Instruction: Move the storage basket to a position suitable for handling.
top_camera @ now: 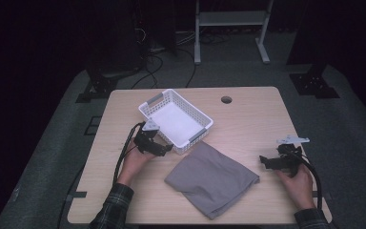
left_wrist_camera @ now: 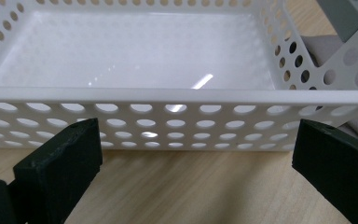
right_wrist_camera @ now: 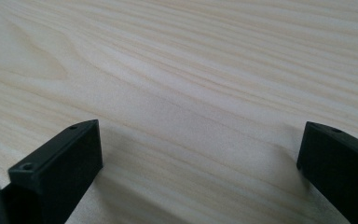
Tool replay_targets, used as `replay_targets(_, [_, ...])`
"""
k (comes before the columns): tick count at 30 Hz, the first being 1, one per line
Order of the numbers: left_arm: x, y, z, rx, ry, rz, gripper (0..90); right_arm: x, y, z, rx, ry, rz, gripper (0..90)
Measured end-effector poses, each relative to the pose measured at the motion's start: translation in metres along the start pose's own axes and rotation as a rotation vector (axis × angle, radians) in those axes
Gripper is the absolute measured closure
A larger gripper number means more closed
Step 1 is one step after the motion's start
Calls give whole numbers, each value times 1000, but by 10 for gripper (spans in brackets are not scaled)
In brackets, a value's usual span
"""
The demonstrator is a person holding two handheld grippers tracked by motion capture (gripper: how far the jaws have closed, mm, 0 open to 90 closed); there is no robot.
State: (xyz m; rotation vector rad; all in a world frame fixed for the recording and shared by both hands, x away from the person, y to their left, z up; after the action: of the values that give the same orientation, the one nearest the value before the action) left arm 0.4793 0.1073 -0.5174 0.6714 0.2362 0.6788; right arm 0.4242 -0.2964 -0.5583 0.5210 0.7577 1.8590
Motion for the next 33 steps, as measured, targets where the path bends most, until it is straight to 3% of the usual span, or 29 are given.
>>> replay_targets(5, [-1, -7, 9, -17, -2, -8, 8, 0, 0, 0, -1, 2, -1, 0])
replay_targets(8, [-1, -11, 12, 0, -3, -14, 7, 0, 0, 0, 0, 0, -1, 0])
replay_targets(22, [-5, -31, 31, -10, -12, -33, 7, 0, 0, 0, 0, -1, -1, 0])
replay_targets(33, [-6, -9, 18, -6, -1, -30, 7, 0, -1, 1, -2, 3, 2, 0])
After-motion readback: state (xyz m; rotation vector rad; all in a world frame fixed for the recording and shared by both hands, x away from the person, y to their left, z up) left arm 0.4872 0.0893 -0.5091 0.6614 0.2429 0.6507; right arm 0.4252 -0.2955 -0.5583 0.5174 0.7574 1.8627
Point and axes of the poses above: each handheld gripper's, and its own axes: y roughly backward along the jaws, z roughly out of its top, x roughly to its left, the point moved 10 cm from there along -y, roughly forward along the jaws
